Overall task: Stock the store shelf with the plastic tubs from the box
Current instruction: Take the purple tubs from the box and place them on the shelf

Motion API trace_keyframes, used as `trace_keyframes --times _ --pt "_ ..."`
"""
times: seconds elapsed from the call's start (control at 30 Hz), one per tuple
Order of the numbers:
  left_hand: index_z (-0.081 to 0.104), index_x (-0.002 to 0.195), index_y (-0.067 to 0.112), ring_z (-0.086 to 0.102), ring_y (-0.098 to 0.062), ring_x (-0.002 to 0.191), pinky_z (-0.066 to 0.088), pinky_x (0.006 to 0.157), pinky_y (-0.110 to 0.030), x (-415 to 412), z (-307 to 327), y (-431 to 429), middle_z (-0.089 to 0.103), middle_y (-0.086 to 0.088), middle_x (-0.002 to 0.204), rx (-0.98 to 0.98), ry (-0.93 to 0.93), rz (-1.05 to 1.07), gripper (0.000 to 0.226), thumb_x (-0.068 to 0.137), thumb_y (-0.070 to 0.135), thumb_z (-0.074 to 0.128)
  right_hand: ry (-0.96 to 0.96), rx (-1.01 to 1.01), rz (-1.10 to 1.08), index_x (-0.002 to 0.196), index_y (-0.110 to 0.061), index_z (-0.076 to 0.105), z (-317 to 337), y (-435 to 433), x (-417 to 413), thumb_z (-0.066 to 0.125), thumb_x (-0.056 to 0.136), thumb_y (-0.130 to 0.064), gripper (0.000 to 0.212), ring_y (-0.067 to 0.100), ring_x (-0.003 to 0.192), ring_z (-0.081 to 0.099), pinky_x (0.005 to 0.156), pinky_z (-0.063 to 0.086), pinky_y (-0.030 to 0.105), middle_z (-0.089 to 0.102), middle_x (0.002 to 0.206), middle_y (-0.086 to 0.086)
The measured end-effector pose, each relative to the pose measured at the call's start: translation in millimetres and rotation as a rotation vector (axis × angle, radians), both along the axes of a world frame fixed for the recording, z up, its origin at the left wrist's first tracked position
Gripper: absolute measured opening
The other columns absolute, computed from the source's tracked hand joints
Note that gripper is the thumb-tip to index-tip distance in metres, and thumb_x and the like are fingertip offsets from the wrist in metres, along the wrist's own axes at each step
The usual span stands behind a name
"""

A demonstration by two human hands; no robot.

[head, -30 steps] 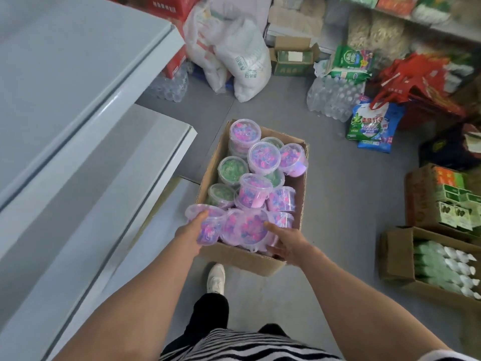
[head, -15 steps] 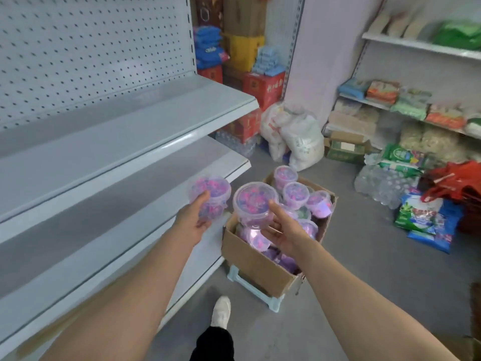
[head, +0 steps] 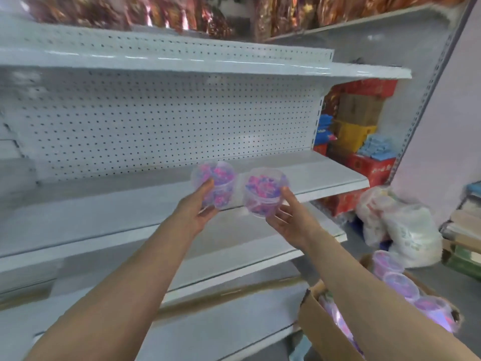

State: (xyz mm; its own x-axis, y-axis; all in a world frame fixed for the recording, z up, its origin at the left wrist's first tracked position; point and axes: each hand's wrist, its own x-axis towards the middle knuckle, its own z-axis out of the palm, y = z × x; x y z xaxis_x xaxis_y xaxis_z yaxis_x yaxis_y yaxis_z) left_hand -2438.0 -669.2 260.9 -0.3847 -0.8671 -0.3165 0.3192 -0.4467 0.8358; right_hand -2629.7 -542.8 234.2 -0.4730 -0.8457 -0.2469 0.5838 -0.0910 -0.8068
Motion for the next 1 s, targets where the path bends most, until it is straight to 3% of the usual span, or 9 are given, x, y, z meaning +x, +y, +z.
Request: trace_keyframes --times 0.1,0.2,0.3,0.5,0.6,0.67,0.73,0.87,1.0 --pt "0.057 0.087 0.015 0.061 -0.028 0.098 0.049 0.099 -0.043 52 8 -32 0.054 -0.013 0.109 0.005 -0.007 0.083 0.027 0.078 0.03 0.078 -0.019 -0.013 0.087 0.116 -0.002 0.067 14 -46 38 0.079 0.077 -0.042 0.057 0.025 0.091 0.062 0.068 0.059 0.027 0.063 0.1 0.013" --pt "0.056 0.09 0.011 0.061 -0.03 0.105 0.052 0.096 -0.043 109 8 -73 0.052 -0.017 0.119 0.002 -0.028 0.179 0.036 0.075 0.031 0.081 -0.004 -0.023 0.176 0.12 -0.005 0.066 22 -94 79 0.075 0.081 -0.045 0.056 0.025 0.093 0.063 0.087 0.057 0.034 0.064 0.102 0.012" --pt "0.054 0.109 0.007 0.062 -0.027 0.096 0.054 0.092 -0.043 167 5 -118 0.051 -0.017 0.124 -0.015 -0.058 0.268 0.052 0.074 0.033 0.082 0.041 -0.016 0.239 0.116 -0.007 0.064 28 -145 124 0.072 0.085 -0.045 0.049 0.026 0.1 0.064 0.102 0.051 0.041 0.064 0.109 0.012" --pt "0.051 0.122 0.006 0.056 -0.02 0.085 0.054 0.092 -0.041 263 -1 -208 0.05 -0.012 0.125 -0.011 -0.145 0.365 0.063 0.075 0.037 0.079 0.03 -0.027 0.315 0.115 -0.008 0.065 33 -242 213 0.077 0.08 -0.045 0.052 0.027 0.106 0.065 0.102 0.051 0.044 0.064 0.113 0.012" --pt "0.052 0.12 0.01 0.057 -0.025 0.101 0.052 0.093 -0.039 291 -6 -243 0.052 -0.01 0.122 -0.011 -0.176 0.368 0.057 0.077 0.038 0.077 0.038 -0.043 0.342 0.116 -0.01 0.065 33 -277 244 0.076 0.079 -0.048 0.054 0.025 0.103 0.066 0.101 0.052 0.043 0.065 0.111 0.01" --pt "0.054 0.122 0.01 0.059 -0.026 0.108 0.056 0.08 -0.038 306 -12 -265 0.056 -0.008 0.124 -0.017 -0.188 0.381 0.062 0.074 0.039 0.08 0.035 -0.053 0.341 0.116 -0.009 0.064 32 -293 259 0.074 0.081 -0.048 0.053 0.025 0.103 0.065 0.102 0.051 0.043 0.065 0.112 0.011" --pt "0.057 0.122 0.01 0.063 -0.026 0.102 0.056 0.068 -0.036 318 -19 -282 0.062 -0.009 0.122 -0.022 -0.198 0.411 0.064 0.071 0.039 0.082 0.023 -0.046 0.34 0.115 -0.009 0.064 30 -304 270 0.073 0.082 -0.047 0.051 0.025 0.103 0.065 0.102 0.051 0.043 0.064 0.112 0.011" --pt "0.057 0.12 0.013 0.067 -0.029 0.094 0.057 0.059 -0.036 335 -28 -302 0.066 -0.01 0.114 -0.03 -0.231 0.422 0.07 0.063 0.041 0.087 0.036 -0.019 0.348 0.112 -0.009 0.064 28 -320 285 0.073 0.082 -0.048 0.05 0.024 0.098 0.066 0.1 0.053 0.041 0.064 0.109 0.011" --pt "0.056 0.124 0.017 0.067 -0.031 0.094 0.06 0.066 -0.045 347 -46 -318 0.065 -0.01 0.114 -0.047 -0.272 0.453 0.092 0.046 0.051 0.09 0.043 0.005 0.338 0.109 -0.009 0.065 27 -330 293 0.074 0.081 -0.048 0.049 0.024 0.099 0.066 0.1 0.053 0.042 0.065 0.107 0.01"
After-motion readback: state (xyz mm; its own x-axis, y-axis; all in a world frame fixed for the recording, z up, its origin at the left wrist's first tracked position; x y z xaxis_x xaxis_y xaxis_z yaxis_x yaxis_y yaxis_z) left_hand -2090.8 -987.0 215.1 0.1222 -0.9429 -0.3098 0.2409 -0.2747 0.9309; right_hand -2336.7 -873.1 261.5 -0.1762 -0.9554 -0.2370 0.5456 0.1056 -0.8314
